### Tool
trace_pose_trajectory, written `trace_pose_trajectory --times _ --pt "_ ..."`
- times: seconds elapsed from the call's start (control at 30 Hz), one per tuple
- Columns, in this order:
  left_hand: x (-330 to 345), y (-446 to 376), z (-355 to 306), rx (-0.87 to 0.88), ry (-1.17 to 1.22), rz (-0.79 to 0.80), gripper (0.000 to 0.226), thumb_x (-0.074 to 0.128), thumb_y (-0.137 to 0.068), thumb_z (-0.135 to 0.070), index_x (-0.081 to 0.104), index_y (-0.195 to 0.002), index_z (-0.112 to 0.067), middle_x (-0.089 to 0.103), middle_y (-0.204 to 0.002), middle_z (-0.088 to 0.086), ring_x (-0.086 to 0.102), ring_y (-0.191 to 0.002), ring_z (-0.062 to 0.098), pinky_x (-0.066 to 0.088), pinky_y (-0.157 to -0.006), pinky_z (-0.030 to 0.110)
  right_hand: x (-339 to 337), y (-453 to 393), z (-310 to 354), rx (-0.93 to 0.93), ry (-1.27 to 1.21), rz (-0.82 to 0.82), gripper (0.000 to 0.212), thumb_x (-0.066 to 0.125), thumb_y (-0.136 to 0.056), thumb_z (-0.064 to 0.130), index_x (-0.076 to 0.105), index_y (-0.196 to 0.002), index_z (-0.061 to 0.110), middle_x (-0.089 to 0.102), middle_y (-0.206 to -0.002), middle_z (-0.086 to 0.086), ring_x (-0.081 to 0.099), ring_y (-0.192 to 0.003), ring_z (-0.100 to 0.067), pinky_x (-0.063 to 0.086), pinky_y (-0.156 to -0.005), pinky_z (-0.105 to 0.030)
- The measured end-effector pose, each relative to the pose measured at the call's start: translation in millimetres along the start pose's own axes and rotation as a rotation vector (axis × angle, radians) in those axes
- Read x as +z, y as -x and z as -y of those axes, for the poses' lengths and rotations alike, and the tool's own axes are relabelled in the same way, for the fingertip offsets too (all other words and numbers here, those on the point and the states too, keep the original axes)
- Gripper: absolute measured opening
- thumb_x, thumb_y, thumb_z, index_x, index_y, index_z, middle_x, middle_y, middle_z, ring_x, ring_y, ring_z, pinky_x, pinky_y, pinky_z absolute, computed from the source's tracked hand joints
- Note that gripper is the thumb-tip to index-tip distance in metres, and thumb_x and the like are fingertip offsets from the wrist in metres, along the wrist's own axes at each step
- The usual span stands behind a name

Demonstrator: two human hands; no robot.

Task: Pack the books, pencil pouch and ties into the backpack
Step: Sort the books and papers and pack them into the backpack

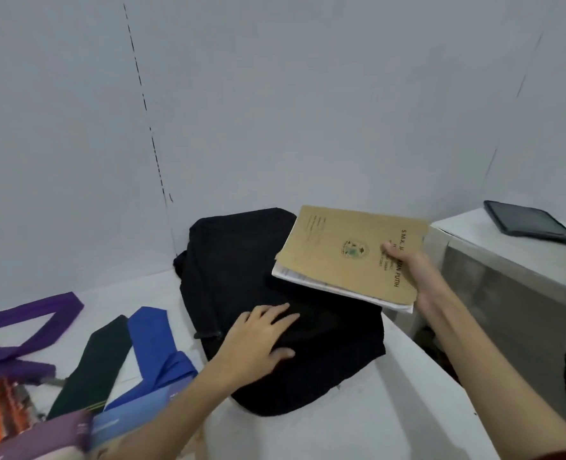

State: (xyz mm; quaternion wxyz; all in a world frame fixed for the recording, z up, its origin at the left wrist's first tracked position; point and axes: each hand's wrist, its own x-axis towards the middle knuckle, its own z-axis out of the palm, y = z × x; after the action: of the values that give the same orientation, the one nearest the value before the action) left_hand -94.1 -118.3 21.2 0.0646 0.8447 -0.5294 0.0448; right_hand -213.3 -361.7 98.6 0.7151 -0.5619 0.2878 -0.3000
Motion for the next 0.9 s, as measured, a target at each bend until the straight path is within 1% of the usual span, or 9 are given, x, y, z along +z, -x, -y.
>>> trace_pose_trajectory --times 0.1,0.13,0.2,0.33,0.43,0.53,0.67,0.77,0.9 --pt "-10.8 -13.9 18.2 -0.226 0.278 -0.22 0.027 0.048 -0.094 -0.02 0.066 -0.113 -0.027 0.067 -0.113 -0.007 0.059 -0.103 0.014 0.046 -0.088 0.031 -0.1 -15.5 -1.2 0.034 -0.039 0.081 0.017 0.065 -0.085 0.016 0.066 -0.101 0.015 0.073 -0.084 -0.004 0.069 -0.07 -0.018 0.054 -0.059 -0.03" --pt "-18.4 -18.5 27.3 -0.302 0.422 -0.282 0.019 0.051 -0.093 -0.018 0.07 -0.091 -0.017 0.07 -0.089 -0.001 0.061 -0.082 0.015 0.047 -0.075 0.029 0.5 -19.4 -0.4 0.042 -0.053 0.101 0.014 0.064 -0.085 0.016 0.067 -0.099 0.016 0.073 -0.08 -0.003 0.069 -0.067 -0.017 0.055 -0.056 -0.028" --pt "-34.4 -28.7 49.0 -0.475 0.619 -0.389 0.038 0.055 -0.093 -0.015 0.049 -0.056 -0.009 0.05 -0.055 0.002 0.044 -0.054 0.014 0.035 -0.055 0.021 1.8 -27.0 2.5 0.051 -0.053 0.143 0.013 0.062 -0.085 0.017 0.068 -0.096 0.017 0.073 -0.077 -0.002 0.068 -0.064 -0.016 0.055 -0.054 -0.025" --pt "-77.1 -44.3 94.9 -0.831 1.085 -0.562 0.033 0.056 -0.093 -0.015 0.049 -0.061 -0.008 0.049 -0.063 0.006 0.047 -0.066 0.019 0.033 -0.054 0.027 4.9 -36.7 14.1 0.092 -0.08 0.312 0.016 0.061 -0.081 0.015 0.067 -0.095 0.01 0.072 -0.081 -0.007 0.068 -0.061 -0.02 0.055 -0.056 -0.027" --pt "-120.0 -51.4 117.5 -0.909 1.24 -0.727 0.026 0.056 -0.093 -0.011 0.052 -0.068 -0.004 0.053 -0.072 0.007 0.051 -0.063 0.018 0.041 -0.059 0.029 7.8 -37.2 25.6 0.181 -0.027 0.423 0.013 0.055 -0.085 0.009 0.066 -0.087 0.004 0.07 -0.072 -0.01 0.066 -0.052 -0.021 0.054 -0.045 -0.024" --pt "-164.4 -68.1 113.1 -0.861 1.153 -0.787 0.029 0.057 -0.092 -0.014 0.049 -0.065 -0.007 0.05 -0.068 0.005 0.048 -0.062 0.017 0.04 -0.058 0.029 13.4 -42.9 28.0 0.293 0.059 0.473 0.017 0.049 -0.088 0.006 0.064 -0.09 -0.001 0.07 -0.071 -0.014 0.066 -0.05 -0.024 0.053 -0.042 -0.026" --pt "-200.0 -96.4 80.4 -0.674 0.753 -0.765 0.045 0.05 -0.094 -0.018 0.027 -0.055 -0.015 0.03 -0.057 0.001 0.029 -0.052 0.015 0.024 -0.046 0.022 30.5 -61.4 7.3 0.293 0.075 0.325 0.016 0.046 -0.089 0.0 0.06 -0.097 -0.002 0.069 -0.074 -0.016 0.066 -0.054 -0.024 0.055 -0.047 -0.03" --pt "-214.2 -111.3 55.0 -0.485 0.431 -0.738 0.046 0.044 -0.096 -0.018 0.024 -0.055 -0.015 0.03 -0.054 0.0 0.028 -0.051 0.018 0.024 -0.046 0.025 54.6 -80.8 -20.8 0.25 -0.13 0.158 0.026 0.043 -0.089 -0.004 0.056 -0.112 -0.004 0.063 -0.09 -0.019 0.062 -0.072 -0.028 0.055 -0.069 -0.041" --pt "-219.1 -120.3 37.7 -0.407 0.122 -0.709 0.038 0.038 -0.097 -0.022 0.036 -0.059 -0.013 0.049 -0.07 0.008 0.044 -0.067 0.028 0.029 -0.057 0.032 100.0 -77.0 -50.0 0.243 -0.445 0.204 0.029 0.039 -0.098 0.004 0.049 -0.125 0.003 0.063 -0.102 -0.016 0.062 -0.083 -0.024 0.057 -0.054 -0.03"
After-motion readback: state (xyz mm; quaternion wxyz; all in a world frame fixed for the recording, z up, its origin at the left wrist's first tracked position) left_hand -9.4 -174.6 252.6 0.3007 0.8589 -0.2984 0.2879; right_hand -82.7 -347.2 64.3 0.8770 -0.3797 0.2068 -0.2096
